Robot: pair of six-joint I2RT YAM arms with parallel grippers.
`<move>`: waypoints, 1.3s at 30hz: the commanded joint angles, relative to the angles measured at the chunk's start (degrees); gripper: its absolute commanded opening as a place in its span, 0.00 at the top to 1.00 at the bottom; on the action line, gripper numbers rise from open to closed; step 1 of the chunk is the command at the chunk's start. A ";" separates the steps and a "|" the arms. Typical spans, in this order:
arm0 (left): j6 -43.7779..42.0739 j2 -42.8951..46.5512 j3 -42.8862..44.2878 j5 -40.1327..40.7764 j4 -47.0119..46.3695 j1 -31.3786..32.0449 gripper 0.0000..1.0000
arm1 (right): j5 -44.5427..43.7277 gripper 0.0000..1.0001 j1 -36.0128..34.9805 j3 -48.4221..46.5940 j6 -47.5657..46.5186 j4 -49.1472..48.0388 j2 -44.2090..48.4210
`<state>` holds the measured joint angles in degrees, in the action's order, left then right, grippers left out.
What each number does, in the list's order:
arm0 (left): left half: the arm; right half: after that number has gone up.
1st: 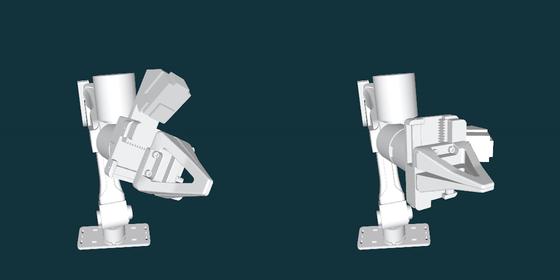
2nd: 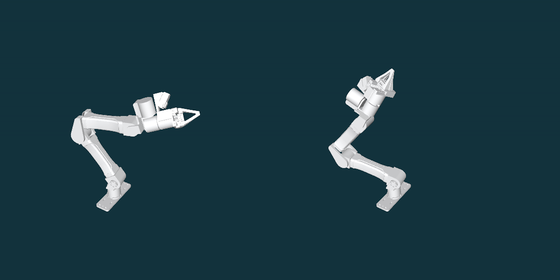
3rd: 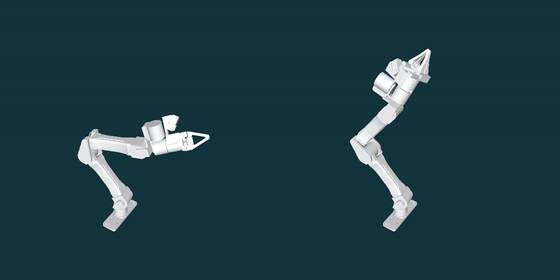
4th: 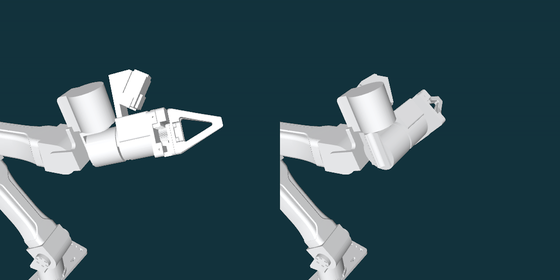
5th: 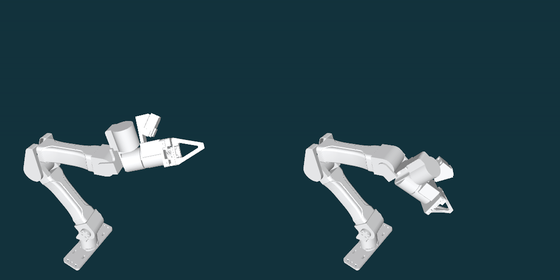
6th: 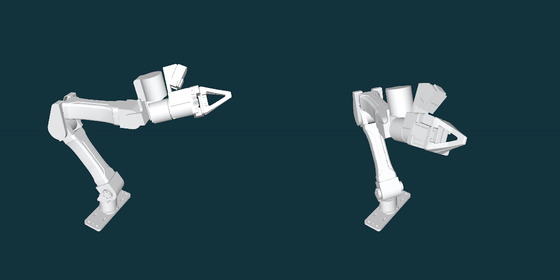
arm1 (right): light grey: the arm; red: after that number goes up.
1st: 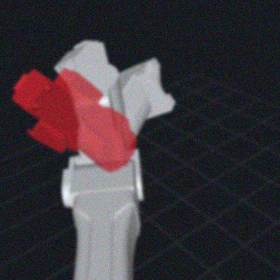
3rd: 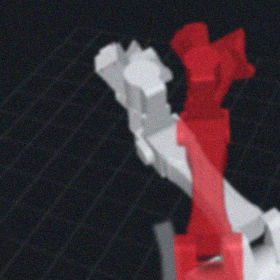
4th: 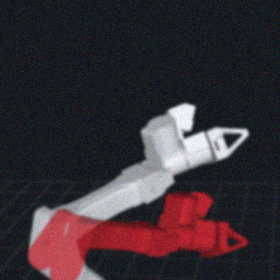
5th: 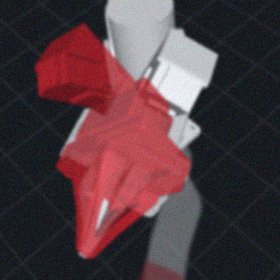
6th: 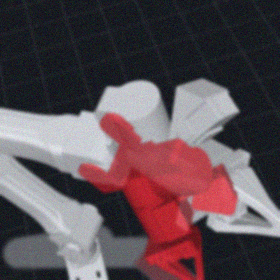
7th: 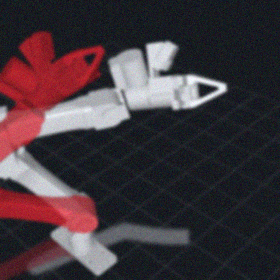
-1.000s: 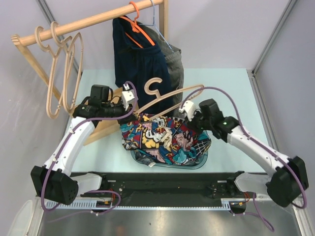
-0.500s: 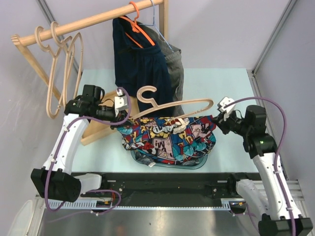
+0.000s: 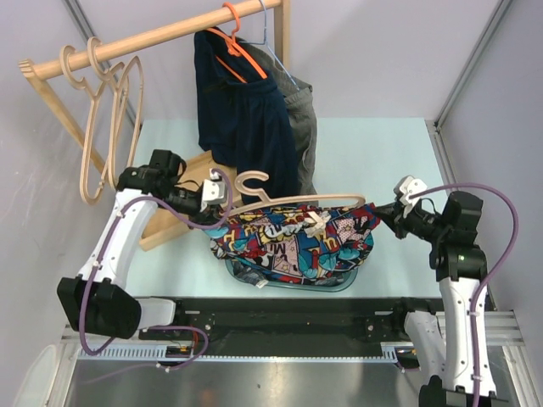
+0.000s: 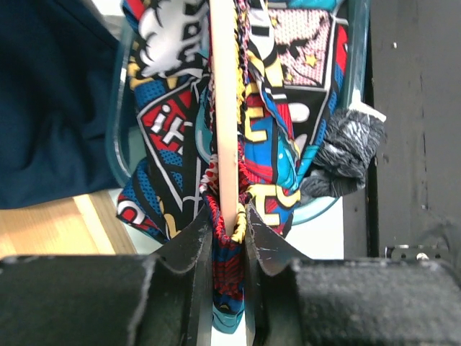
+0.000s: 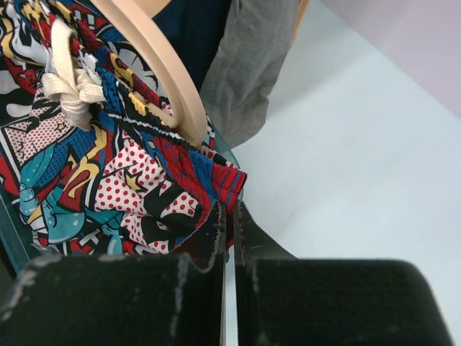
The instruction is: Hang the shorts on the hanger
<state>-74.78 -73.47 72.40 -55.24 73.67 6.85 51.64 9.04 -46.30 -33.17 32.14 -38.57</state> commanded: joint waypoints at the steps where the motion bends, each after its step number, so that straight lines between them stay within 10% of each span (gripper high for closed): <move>1: -3.36 -0.79 0.37 11.55 6.58 0.96 1.00 | -4.45 1.00 2.56 -0.28 -6.20 -4.28 2.96; 24: -11.00 -5.63 -2.18 25.88 9.48 3.08 1.00 | 3.99 1.00 5.81 -0.28 -24.58 2.05 7.28; 33: 3.67 -5.10 0.37 25.02 -0.54 12.13 1.00 | 10.41 1.00 5.11 -2.82 -25.88 3.18 7.81; 39: 7.89 1.83 -1.64 17.02 -7.30 13.10 1.00 | 12.43 1.00 3.01 -3.71 -43.33 16.80 8.33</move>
<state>-70.87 -78.02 71.57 -38.17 69.06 20.60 65.10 12.29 -47.22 -61.65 43.20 -31.16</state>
